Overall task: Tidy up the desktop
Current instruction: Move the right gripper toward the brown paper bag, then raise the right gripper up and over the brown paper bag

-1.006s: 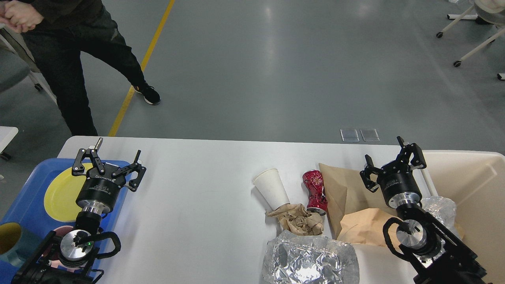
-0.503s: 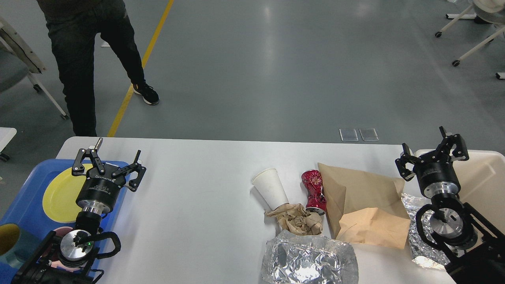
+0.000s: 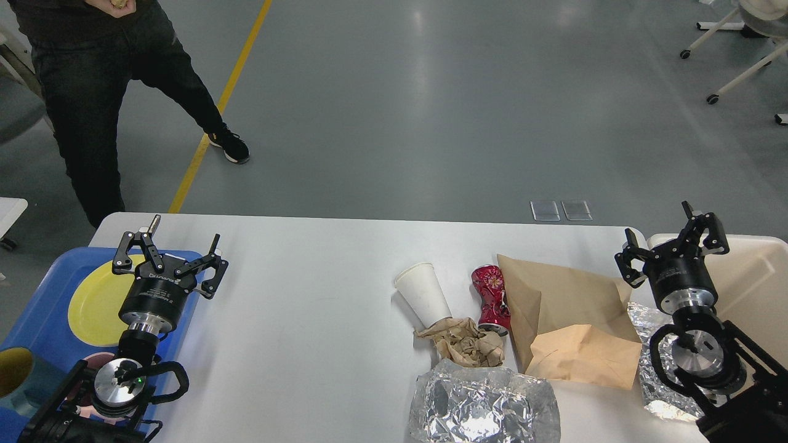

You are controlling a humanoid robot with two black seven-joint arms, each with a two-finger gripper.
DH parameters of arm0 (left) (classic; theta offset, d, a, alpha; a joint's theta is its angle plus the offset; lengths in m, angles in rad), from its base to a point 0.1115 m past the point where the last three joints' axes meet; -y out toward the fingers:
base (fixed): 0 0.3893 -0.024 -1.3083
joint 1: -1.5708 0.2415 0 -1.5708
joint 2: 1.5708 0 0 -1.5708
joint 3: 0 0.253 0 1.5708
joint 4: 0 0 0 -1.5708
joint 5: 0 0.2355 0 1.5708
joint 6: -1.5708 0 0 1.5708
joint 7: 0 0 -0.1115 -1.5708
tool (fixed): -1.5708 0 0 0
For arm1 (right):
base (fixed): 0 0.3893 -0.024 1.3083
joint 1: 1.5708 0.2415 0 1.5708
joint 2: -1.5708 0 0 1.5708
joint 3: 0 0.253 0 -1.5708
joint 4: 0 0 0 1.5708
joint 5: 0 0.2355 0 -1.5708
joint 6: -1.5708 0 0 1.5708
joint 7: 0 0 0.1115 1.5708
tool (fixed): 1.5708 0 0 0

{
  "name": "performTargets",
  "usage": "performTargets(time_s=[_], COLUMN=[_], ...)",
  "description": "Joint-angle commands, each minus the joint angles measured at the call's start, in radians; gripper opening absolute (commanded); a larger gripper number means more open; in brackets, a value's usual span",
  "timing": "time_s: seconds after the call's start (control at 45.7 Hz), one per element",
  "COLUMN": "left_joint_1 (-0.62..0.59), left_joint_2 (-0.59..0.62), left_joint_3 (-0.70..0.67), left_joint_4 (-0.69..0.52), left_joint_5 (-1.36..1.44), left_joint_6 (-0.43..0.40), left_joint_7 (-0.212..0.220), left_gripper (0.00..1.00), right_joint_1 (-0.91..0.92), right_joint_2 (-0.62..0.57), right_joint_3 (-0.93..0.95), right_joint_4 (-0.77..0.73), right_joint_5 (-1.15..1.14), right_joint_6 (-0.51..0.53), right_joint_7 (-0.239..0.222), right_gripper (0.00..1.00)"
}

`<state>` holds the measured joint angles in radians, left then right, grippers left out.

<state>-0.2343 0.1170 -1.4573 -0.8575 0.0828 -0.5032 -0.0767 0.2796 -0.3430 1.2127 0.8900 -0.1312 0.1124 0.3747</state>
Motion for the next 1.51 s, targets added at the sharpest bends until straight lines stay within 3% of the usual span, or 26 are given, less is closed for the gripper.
performTargets(time_s=[0.0, 0.241, 0.525, 0.853, 1.072, 1.181, 1.269, 1.313, 1.488], left_joint_1=[0.0, 0.0, 0.0, 0.0, 0.0, 0.0, 0.0, 0.0, 0.0], left_joint_2=[0.0, 0.0, 0.0, 0.0, 0.0, 0.0, 0.0, 0.0, 0.0], left_joint_3=[0.0, 0.0, 0.0, 0.0, 0.0, 0.0, 0.0, 0.0, 0.0], left_joint_4=[0.0, 0.0, 0.0, 0.0, 0.0, 0.0, 0.0, 0.0, 0.0], left_joint_5=[0.0, 0.0, 0.0, 0.0, 0.0, 0.0, 0.0, 0.0, 0.0], left_joint_6=[0.0, 0.0, 0.0, 0.0, 0.0, 0.0, 0.0, 0.0, 0.0], left_joint_7=[0.0, 0.0, 0.0, 0.0, 0.0, 0.0, 0.0, 0.0, 0.0], left_gripper=[0.97, 0.97, 0.97, 0.97, 0.97, 0.97, 0.97, 0.97, 0.97], right_joint_1=[-0.014, -0.002, 0.018, 0.122, 0.176, 0.289, 0.446, 0.599, 0.981], right_joint_2=[0.004, 0.016, 0.036, 0.038, -0.04, -0.192, -0.238, -0.284, -0.289], right_joint_3=[-0.041, -0.174, -0.18, -0.183, -0.315, -0.537, -0.805, -1.043, -1.618], right_joint_4=[0.003, 0.006, 0.018, 0.038, 0.032, 0.033, 0.033, 0.032, 0.036], right_joint_5=[-0.001, -0.001, -0.002, -0.016, -0.012, -0.007, -0.002, -0.002, 0.001], right_joint_6=[0.001, 0.001, 0.076, 0.043, 0.035, 0.047, 0.049, 0.049, 0.052], right_joint_7=[0.0, 0.0, 0.009, 0.02, 0.018, 0.016, 0.016, 0.016, 0.012], right_gripper=[1.0, 1.0, 1.0, 1.0, 1.0, 1.0, 1.0, 1.0, 1.0])
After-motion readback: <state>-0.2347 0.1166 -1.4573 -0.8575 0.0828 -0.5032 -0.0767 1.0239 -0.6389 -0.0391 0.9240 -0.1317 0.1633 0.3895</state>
